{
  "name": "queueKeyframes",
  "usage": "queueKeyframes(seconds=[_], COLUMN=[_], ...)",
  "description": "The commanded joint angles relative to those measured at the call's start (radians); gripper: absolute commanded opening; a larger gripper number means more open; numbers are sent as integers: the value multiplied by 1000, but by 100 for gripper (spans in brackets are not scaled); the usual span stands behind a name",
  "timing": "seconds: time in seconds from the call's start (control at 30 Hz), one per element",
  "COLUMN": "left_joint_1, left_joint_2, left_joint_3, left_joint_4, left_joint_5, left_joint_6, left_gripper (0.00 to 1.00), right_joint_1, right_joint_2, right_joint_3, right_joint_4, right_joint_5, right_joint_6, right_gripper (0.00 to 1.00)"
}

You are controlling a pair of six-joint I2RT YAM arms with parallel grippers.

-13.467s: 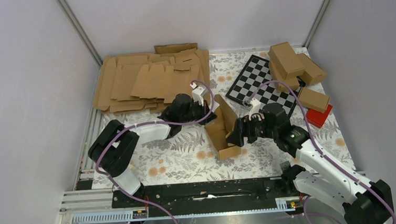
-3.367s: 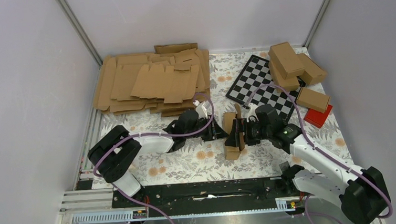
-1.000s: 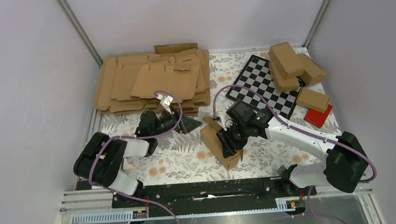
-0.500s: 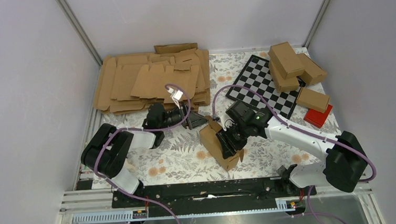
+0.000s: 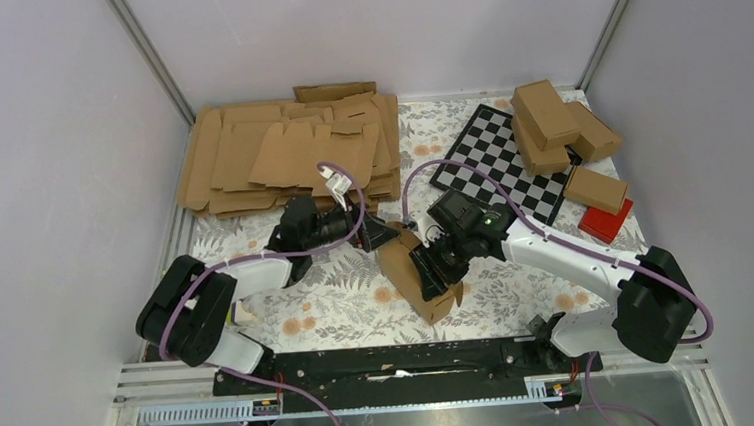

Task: Fold the paper box

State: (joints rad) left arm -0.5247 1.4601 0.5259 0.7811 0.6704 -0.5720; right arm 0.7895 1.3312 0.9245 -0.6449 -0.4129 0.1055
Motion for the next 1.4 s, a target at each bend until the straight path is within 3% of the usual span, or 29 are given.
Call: queueKeyframes(seconds=[0.0,0.13,0.27,0.4,0.63,0.73,0.83,0.9,1.0,1.1,1.2,1.27,1.37], left_joint_1=[2,0,-6,-17,-81,-109,-131,-142,-146,-147,-143,-122,-64], left_joint_2=[71,56,7,-24,-126,-147,-135,-125,-116,-127,-154,-156,-109], left_joint_3=[64,62,49,46,34,36,64,77,86,81,65,76,132], left_joint_4=[55,23,-24,-80,-185,-215,-279,-296,-314,-319,-285,-288,-312], left_joint_5=[78,66,21,-24,-191,-259,-313,-332,-348,-380,-374,-341,-222], left_joint_6=[-5,8,48,78,181,215,243,251,254,247,260,286,316], left_gripper=[74,46,29,27,34,13,8,12,26,57,78,84,84], right_joint_1=[10,10,10,10,10,10,11,11,11,11,11,11,11], right_joint_2=[4,10,13,18,39,46,49,50,50,48,46,46,52], right_joint_3=[42,51,57,57,64,72,76,76,73,70,68,67,75], right_joint_4=[2,-8,-9,-11,-13,-15,-15,-15,-16,-15,-15,-17,-17], right_joint_5=[-18,-13,0,33,76,84,87,86,85,79,78,76,64], right_joint_6=[-7,-2,5,20,34,34,33,32,30,27,22,18,7], right_gripper=[37,37,36,35,35,35,36,37,40,41,42,42,42])
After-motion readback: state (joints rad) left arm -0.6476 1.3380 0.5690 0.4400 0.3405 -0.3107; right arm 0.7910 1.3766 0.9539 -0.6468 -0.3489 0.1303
